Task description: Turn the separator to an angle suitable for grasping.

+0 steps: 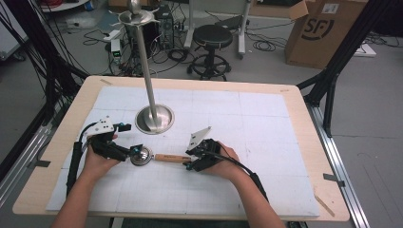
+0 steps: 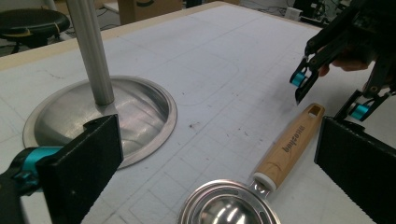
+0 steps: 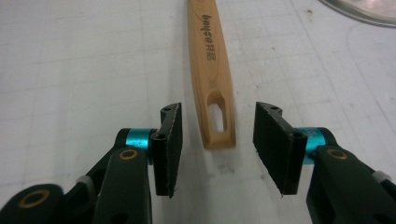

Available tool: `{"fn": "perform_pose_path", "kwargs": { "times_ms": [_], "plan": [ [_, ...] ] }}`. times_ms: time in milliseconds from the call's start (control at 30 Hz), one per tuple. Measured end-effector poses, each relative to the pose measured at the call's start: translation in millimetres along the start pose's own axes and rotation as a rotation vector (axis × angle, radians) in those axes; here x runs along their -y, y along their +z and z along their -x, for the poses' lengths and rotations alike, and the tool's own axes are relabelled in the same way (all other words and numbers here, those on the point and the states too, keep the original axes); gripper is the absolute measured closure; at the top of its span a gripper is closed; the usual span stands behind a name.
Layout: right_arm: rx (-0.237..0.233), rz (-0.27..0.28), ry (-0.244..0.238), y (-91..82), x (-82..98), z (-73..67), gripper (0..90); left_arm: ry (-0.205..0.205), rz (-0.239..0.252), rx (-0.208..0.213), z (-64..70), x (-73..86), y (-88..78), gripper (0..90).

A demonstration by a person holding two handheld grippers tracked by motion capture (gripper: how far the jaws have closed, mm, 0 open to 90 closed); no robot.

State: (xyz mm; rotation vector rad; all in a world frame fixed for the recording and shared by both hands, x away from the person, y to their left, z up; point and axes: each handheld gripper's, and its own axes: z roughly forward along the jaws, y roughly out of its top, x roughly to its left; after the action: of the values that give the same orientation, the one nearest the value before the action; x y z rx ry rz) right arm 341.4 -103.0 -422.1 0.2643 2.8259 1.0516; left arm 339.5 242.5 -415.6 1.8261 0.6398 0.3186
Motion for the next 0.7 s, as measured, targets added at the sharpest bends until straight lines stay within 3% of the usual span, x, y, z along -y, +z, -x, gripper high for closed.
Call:
{"fn": "perform_pose_path", "kwargs": {
  "times_ms": [167,333,700],
  "plan": [
    [0.026,0.026,0.008,-24.1,10.6,-3.8,48.7,-0.002,0.003,0.001,0.8,-0.4,-0.2,1.7],
    [0.063,0.074,0.046,-50.5,31.9,-5.7,47.3,0.006,0.002,0.011,1.6,-1.4,0.6,1.7],
    [0.151,0.186,0.186,-98.3,89.5,-0.9,42.5,0.013,-0.012,0.015,4.1,-1.3,4.4,1.7]
  ]
}}
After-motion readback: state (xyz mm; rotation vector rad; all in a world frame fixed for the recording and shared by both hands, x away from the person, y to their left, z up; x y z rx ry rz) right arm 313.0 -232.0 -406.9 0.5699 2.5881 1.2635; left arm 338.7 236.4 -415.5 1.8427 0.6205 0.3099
